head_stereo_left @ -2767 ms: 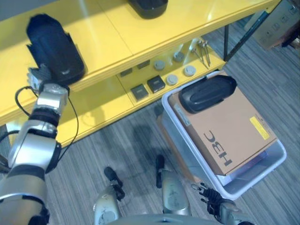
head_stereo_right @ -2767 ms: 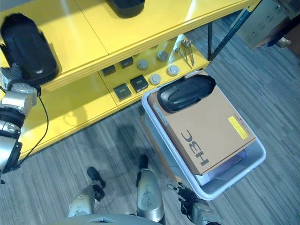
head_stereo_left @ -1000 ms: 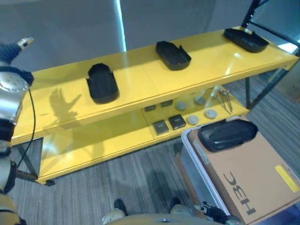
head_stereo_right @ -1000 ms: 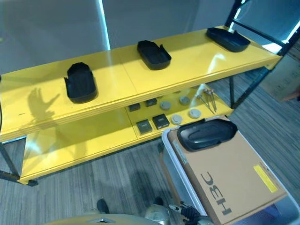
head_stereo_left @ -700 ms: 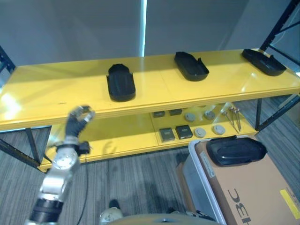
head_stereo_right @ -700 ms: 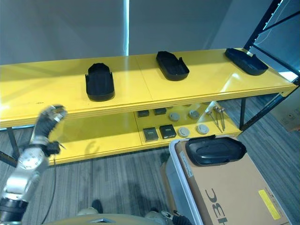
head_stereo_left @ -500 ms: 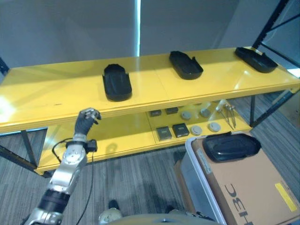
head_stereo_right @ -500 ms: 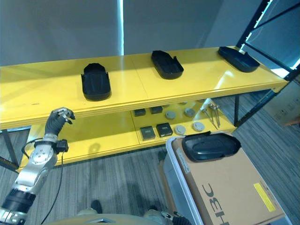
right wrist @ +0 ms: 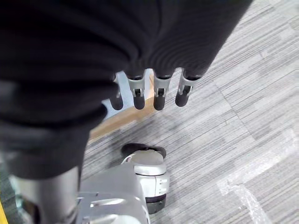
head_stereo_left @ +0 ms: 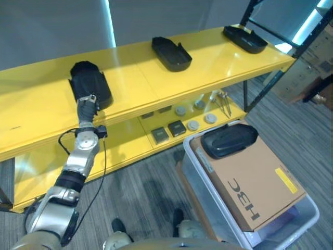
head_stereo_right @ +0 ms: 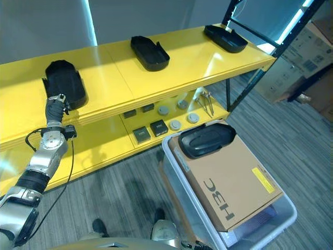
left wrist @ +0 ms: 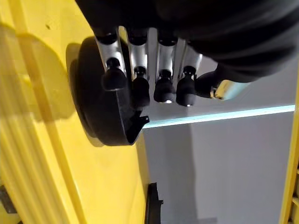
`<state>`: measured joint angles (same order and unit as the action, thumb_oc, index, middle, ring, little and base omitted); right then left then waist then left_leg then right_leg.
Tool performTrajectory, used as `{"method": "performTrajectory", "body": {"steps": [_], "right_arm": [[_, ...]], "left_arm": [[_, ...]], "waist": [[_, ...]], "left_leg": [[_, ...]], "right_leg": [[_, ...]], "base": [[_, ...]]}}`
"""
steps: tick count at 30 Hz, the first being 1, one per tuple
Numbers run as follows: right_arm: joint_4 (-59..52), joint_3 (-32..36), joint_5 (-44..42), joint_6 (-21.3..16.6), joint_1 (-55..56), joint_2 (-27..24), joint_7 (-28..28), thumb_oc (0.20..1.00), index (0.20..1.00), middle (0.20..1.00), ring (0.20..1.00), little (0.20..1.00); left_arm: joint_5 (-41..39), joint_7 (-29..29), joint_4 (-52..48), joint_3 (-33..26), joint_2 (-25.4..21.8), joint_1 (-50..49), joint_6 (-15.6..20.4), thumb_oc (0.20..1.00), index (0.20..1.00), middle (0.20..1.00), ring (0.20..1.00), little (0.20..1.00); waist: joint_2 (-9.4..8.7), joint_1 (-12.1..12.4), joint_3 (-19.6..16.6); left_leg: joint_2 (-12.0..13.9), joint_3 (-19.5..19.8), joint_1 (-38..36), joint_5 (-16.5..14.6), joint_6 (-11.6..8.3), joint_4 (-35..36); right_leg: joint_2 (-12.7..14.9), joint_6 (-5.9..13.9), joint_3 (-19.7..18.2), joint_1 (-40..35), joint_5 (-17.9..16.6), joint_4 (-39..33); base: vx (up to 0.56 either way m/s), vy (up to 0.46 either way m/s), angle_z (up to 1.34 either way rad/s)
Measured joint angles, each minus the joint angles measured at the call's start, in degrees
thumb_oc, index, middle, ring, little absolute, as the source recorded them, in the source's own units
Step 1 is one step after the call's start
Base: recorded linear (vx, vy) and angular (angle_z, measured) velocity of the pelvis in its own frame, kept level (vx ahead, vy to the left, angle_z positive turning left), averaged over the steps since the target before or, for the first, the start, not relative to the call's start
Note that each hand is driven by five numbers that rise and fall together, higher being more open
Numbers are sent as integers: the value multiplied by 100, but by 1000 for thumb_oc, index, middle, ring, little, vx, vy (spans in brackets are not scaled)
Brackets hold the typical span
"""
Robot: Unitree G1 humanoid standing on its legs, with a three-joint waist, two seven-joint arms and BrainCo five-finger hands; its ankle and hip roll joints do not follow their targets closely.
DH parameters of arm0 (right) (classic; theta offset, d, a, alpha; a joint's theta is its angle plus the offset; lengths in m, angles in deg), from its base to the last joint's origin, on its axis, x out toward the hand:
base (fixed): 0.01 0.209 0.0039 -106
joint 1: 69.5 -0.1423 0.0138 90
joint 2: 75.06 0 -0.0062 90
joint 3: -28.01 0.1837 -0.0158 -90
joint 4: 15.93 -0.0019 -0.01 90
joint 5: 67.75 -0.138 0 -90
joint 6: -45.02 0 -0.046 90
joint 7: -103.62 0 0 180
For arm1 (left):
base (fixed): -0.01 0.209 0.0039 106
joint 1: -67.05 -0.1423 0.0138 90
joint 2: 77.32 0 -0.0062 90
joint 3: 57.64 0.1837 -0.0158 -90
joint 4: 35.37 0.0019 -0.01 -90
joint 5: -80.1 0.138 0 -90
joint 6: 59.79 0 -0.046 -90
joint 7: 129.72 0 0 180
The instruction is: Move parts from the plastic box to the shelf.
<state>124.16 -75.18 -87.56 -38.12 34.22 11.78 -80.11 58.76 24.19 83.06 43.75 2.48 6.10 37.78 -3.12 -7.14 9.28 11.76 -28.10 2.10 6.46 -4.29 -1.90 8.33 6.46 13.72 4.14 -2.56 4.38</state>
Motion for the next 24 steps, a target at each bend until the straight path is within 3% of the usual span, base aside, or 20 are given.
{"method": "performTrajectory", "body": {"steps": [6, 15, 24], "right_arm": [[-71, -15, 0, -100, -94, -2, -119, 1000, 1000, 1000, 1000, 1000], [-132, -23, 15, -166, -98, -1, -143, 1000, 1000, 1000, 1000, 1000], [-180, -131, 215, -171, -105, -2, -339, 1000, 1000, 1000, 1000, 1000]], "left_arm": [[4, -242, 685, -14, 25, 139, 36, 200, 200, 200, 200, 200], [16, -399, 707, -21, -37, 222, 73, 200, 200, 200, 200, 200], [16, -371, 956, -30, -436, 550, 30, 200, 200, 200, 200, 200]], "waist": [[-43, -110, 139], [-241, -93, 273], [-380, -106, 297]], "left_leg": [[63, -50, 13, -24, -36, -12], [137, -49, 4, -92, -112, -104], [174, -59, -7, -96, -133, -119]], "right_leg": [[-77, -20, -44, -15, -67, -134], [-145, -33, -57, -98, -90, -215], [-187, -65, -59, -145, -165, -312]], "base": [[-3, -17, -7], [4, -2, 0], [0, 0, 0]]}}
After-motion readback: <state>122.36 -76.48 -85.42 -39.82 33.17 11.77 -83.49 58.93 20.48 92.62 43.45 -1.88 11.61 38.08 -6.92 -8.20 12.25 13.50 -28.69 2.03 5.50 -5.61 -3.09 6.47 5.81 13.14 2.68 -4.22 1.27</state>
